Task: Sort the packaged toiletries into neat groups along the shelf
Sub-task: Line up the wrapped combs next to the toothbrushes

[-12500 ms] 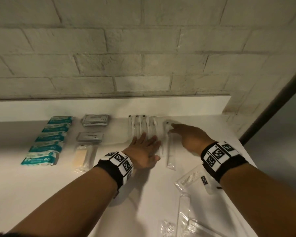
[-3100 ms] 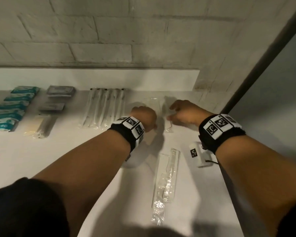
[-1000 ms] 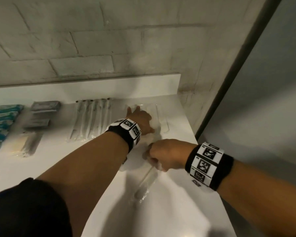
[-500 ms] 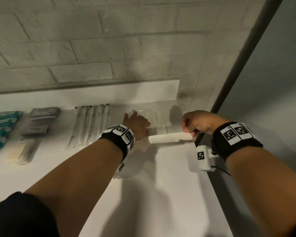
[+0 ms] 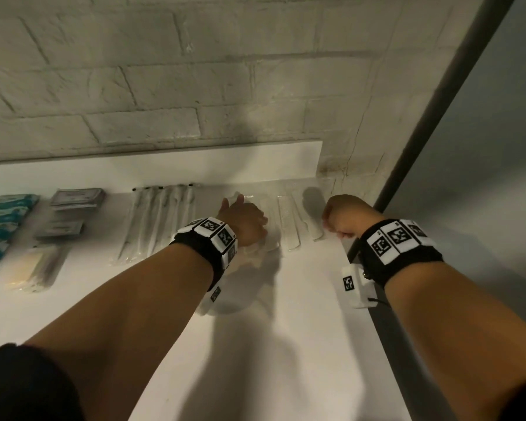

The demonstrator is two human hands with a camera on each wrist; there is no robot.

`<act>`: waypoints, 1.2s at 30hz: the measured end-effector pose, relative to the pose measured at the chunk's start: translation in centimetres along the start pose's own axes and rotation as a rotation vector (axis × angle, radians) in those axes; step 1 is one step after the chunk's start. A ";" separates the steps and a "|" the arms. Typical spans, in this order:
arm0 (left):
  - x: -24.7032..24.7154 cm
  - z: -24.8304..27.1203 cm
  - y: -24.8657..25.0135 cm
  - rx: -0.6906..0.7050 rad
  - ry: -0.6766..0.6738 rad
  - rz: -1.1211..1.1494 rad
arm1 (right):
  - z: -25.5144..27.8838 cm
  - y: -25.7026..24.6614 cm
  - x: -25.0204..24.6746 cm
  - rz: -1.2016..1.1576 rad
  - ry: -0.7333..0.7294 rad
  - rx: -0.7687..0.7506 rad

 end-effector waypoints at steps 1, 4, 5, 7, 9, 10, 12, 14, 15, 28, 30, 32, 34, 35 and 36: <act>-0.2 0.1 0.1 0.008 0.016 -0.011 | 0.1 -0.7 -0.3 0.125 0.076 -0.104; -0.7 0.2 0.5 0.014 0.169 0.071 | 0.7 -2.5 -0.3 0.271 0.134 -0.336; -0.9 0.3 0.9 0.016 0.234 0.100 | 0.7 -2.8 0.1 0.338 0.103 -0.369; -0.9 0.2 2.3 0.041 0.290 0.084 | 0.1 -2.7 0.9 0.476 0.039 -0.374; -0.4 -0.1 3.8 0.065 0.242 0.024 | -0.2 -2.1 1.3 0.483 -0.003 -0.352; 0.1 -0.4 4.3 0.066 0.218 -0.011 | -0.1 -1.8 1.4 0.462 -0.007 -0.346; 0.6 -1.0 5.0 0.066 0.215 -0.042 | 0.3 -1.4 1.5 0.422 0.009 -0.349; 0.9 -1.4 5.2 0.070 0.225 -0.002 | 0.4 -0.9 1.6 0.394 0.020 -0.352; 1.0 -1.5 5.2 0.072 0.226 0.027 | 0.4 -0.8 1.6 0.374 0.028 -0.362; 1.4 -2.1 5.0 0.023 0.241 0.110 | -0.3 -0.2 1.5 0.383 0.027 -0.324; 1.4 -2.1 5.0 0.023 0.241 0.118 | -0.3 -0.1 1.5 0.392 0.017 -0.321; 1.4 -2.0 4.9 0.024 0.241 0.130 | -0.2 -0.1 1.4 0.402 0.017 -0.322; 1.5 -2.0 4.9 0.024 0.240 0.140 | -0.1 -0.2 1.5 0.402 0.018 -0.320; 1.5 -2.0 4.9 0.025 0.238 0.146 | -0.1 -0.2 1.5 0.404 0.016 -0.321; 1.6 -1.9 4.8 0.027 0.235 0.152 | -0.1 -0.2 1.5 0.403 0.013 -0.323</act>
Point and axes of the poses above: each hand's wrist, its own z-axis away from the middle knuckle, its own x-axis out of the palm, y = z × x, the point moved 3 cm from there along -z, towards the middle knuckle, and after that the axes turned 1 degree about -x, right-handed, at the moved point
